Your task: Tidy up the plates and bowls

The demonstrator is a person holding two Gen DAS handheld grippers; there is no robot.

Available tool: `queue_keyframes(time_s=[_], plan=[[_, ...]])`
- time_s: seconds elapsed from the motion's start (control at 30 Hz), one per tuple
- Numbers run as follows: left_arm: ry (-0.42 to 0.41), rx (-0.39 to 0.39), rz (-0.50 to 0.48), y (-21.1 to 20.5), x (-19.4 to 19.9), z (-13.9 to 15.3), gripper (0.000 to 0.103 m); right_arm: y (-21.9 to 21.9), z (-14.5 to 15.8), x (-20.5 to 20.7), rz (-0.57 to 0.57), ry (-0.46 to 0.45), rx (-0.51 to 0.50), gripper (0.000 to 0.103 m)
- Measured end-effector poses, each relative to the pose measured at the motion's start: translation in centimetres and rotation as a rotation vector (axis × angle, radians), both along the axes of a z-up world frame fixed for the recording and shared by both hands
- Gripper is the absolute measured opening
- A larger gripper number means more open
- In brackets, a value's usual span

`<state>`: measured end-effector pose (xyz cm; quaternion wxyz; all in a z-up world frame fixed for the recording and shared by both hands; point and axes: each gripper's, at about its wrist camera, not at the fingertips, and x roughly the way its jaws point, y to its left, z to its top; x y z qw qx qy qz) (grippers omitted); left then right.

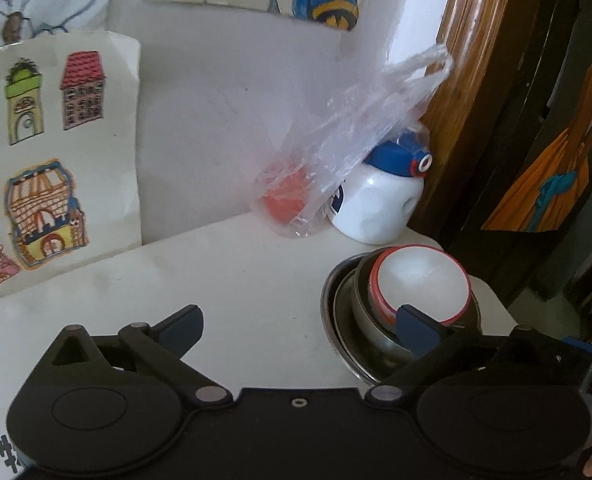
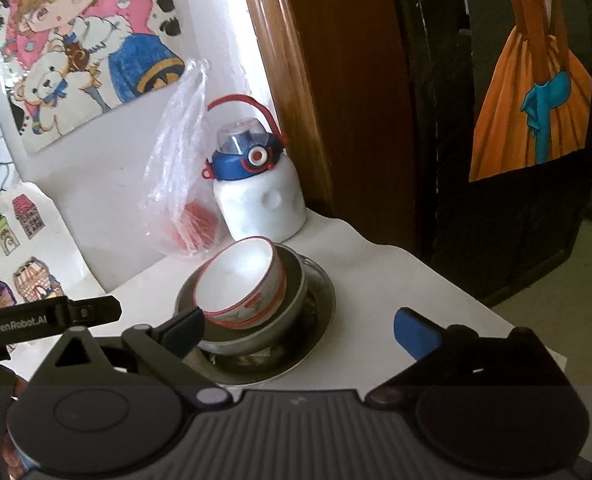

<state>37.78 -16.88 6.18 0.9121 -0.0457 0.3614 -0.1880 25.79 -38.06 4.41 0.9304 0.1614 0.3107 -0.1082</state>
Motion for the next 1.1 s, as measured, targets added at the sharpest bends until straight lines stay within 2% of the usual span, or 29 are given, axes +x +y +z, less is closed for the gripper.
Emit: queue_keyframes(time_s=[0.17, 0.37, 0.6, 1.1], plan=[[-0.030, -0.042, 0.009, 1.7, -1.5, 0.5, 0.102, 1.1, 0.7, -1.7, -0.001, -0.060, -0.015, 0.103], [-0.149, -0.059, 0.013, 3.1, -4.2, 1.2, 0.102, 3.2, 1.5, -4.5, -0.001, -0.194, -0.099, 0.103], [-0.256, -0.058, 0.015, 4.5, -7.4, 1.4, 0.102, 4.7, 2.0, -7.3, -0.038, -0.279, -0.135, 0.103], [-0.380, -0.044, 0.003, 7.7, -13.4, 1.4, 0.102, 8.1, 1.5, -12.4, -0.035, -0.335, -0.174, 0.103]])
